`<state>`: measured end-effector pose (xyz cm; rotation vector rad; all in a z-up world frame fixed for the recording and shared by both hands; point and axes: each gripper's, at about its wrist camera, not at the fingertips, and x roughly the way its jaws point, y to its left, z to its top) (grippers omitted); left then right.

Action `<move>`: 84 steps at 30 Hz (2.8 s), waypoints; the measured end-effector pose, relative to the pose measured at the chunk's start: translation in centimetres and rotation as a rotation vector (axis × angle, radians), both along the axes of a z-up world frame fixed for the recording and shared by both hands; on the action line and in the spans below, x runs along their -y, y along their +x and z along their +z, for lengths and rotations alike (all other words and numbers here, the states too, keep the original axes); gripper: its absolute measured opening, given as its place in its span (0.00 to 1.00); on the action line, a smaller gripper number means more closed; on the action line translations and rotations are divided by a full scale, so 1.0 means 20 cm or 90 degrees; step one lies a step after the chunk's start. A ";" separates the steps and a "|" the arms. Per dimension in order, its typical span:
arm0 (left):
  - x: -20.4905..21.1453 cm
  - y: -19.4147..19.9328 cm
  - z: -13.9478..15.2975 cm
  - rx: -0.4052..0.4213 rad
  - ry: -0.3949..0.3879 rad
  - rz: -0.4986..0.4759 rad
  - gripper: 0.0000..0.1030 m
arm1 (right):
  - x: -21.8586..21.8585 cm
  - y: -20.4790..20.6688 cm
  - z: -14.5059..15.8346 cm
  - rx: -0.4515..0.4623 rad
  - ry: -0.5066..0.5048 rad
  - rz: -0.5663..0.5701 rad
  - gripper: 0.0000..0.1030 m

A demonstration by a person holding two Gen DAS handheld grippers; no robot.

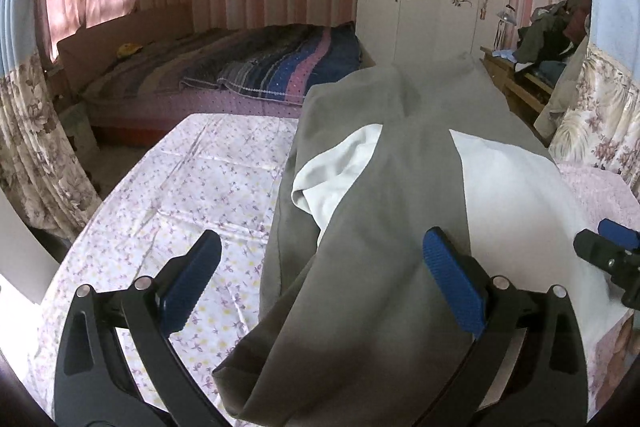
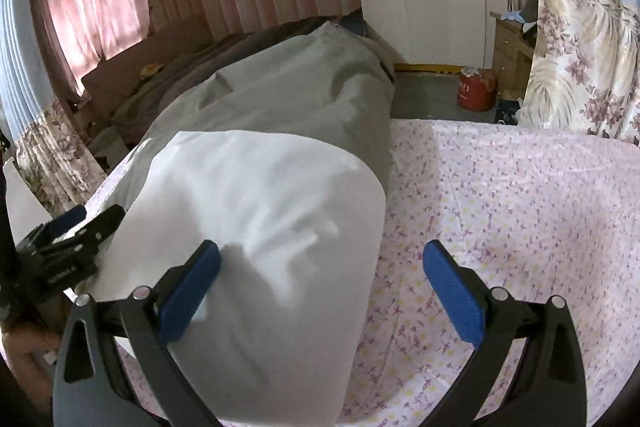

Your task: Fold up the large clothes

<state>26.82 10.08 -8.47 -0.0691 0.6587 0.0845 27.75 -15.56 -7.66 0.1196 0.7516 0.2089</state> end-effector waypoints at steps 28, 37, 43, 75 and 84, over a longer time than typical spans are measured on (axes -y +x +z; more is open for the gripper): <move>-0.06 -0.11 0.15 0.079 -0.026 0.026 0.97 | -0.05 -0.01 0.08 0.004 -0.014 -0.003 0.98; -0.10 -0.03 -0.07 -0.007 -0.086 0.010 0.97 | -0.06 0.05 -0.05 -0.059 0.036 -0.016 0.98; -0.08 -0.05 -0.07 -0.005 -0.099 0.013 0.97 | -0.08 0.04 -0.05 -0.059 0.021 -0.026 0.98; 0.04 -0.05 -0.06 -0.008 -0.159 -0.067 0.34 | -0.03 -0.05 0.06 -0.005 0.009 0.012 0.25; 0.33 -0.07 -0.03 -0.009 -0.147 -0.113 0.29 | 0.30 -0.11 0.10 0.011 0.026 0.012 0.15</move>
